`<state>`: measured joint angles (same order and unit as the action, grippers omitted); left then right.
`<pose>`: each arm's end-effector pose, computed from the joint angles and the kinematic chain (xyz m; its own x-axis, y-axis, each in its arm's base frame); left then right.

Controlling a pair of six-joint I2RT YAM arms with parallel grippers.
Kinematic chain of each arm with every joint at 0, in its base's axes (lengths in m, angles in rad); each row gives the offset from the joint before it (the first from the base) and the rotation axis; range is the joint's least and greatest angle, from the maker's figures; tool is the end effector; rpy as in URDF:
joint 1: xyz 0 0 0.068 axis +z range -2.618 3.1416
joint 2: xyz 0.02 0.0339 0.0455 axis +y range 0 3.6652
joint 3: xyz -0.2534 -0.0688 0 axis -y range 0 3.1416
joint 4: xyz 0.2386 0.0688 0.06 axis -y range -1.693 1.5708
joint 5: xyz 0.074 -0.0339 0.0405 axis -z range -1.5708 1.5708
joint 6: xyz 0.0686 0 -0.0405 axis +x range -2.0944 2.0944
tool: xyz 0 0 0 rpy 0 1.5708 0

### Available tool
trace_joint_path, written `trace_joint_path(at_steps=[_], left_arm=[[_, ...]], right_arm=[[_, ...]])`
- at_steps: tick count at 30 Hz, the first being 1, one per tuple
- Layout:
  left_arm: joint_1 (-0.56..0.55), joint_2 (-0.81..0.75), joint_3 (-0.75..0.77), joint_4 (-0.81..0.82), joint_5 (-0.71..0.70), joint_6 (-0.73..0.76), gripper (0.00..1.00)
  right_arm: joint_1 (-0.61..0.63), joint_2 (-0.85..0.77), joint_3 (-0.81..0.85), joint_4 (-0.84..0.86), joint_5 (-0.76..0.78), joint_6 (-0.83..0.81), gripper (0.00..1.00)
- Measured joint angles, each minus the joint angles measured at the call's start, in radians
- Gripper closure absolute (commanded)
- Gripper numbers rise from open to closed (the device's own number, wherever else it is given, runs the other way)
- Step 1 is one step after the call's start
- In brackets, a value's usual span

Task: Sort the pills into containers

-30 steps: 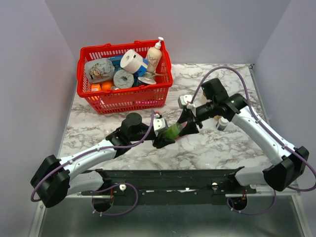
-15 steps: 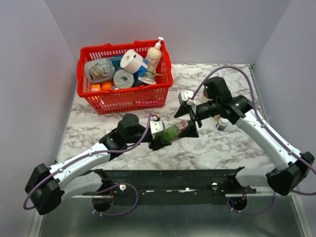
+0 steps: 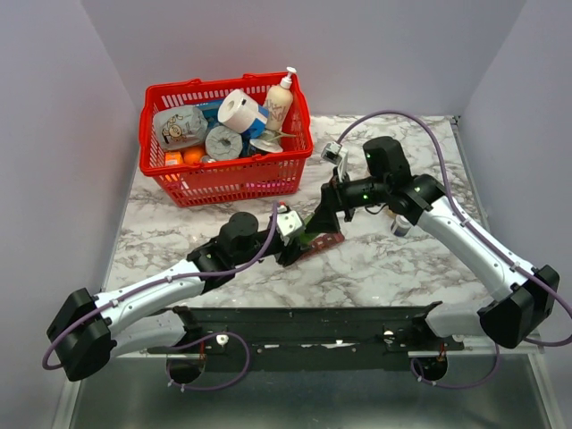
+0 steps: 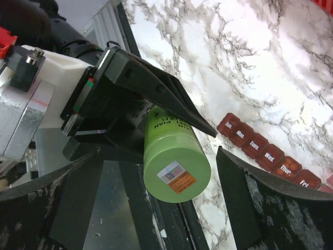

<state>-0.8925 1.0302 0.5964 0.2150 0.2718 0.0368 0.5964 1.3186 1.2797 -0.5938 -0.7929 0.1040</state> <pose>0.1539 -0.2203 0.2545 -0.1025 0.1836 -0.9776 0.9189 0.3939 -0.0223 0.2175 0.2067 0.3373 -0.5769 -0.3036 -0.7583 -0.8140 0.2910 0.5027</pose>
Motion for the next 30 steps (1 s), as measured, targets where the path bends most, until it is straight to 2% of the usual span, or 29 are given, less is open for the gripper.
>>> trace_joint_path(at_steps=[8, 9, 11, 14, 15, 17, 18, 19, 20, 22, 26, 29, 30], left_arm=[[0.0, 0.005, 0.0, 0.01, -0.043, -0.002, 1.0], [0.0, 0.005, 0.0, 0.014, -0.046, -0.003, 1.0], [0.0, 0.005, 0.0, 0.022, -0.053, -0.005, 1.0], [0.0, 0.005, 0.0, 0.033, -0.058, -0.008, 1.0], [0.0, 0.005, 0.0, 0.035, -0.059, -0.008, 1.0], [0.0, 0.004, 0.0, 0.035, -0.058, -0.01, 1.0], [0.0, 0.003, 0.0, 0.035, -0.058, -0.011, 1.0], [0.0, 0.002, 0.0, 0.036, -0.056, -0.011, 1.0], [0.0, -0.002, 0.0, 0.034, -0.051, -0.008, 1.0], [0.0, -0.013, -0.003, 0.026, -0.032, 0.003, 1.0], [0.0, -0.051, -0.002, -0.021, 0.048, 0.047, 1.0], [0.023, -0.068, 0.006, -0.079, 0.086, 0.078, 1.0], [0.028, -0.069, 0.008, -0.097, 0.1, 0.088, 1.0]], right_arm=[[0.0, 0.012, 0.0, 0.002, 0.046, 0.047, 0.05], [0.0, 0.014, 0.0, 0.002, 0.049, 0.047, 0.1], [0.0, 0.018, -0.001, 0.002, 0.055, 0.047, 0.2], [0.0, 0.018, -0.002, 0.002, 0.056, 0.046, 0.45], [0.0, 0.018, -0.002, 0.003, 0.055, 0.045, 0.63], [-0.003, 0.018, -0.002, 0.004, 0.053, 0.04, 0.76], [-0.005, 0.018, -0.002, 0.005, 0.047, 0.028, 0.89], [-0.008, 0.02, -0.002, 0.005, 0.035, 0.013, 0.92], [-0.011, 0.022, -0.002, 0.005, 0.013, -0.008, 0.93], [-0.018, 0.044, 0.029, -0.044, -0.072, -0.151, 0.93], [-0.016, 0.176, 0.219, -0.389, -0.23, -0.743, 0.92], [-0.007, 0.261, 0.31, -0.555, -0.268, -1.091, 0.74], [-0.005, 0.269, 0.309, -0.591, -0.27, -1.181, 0.6]])
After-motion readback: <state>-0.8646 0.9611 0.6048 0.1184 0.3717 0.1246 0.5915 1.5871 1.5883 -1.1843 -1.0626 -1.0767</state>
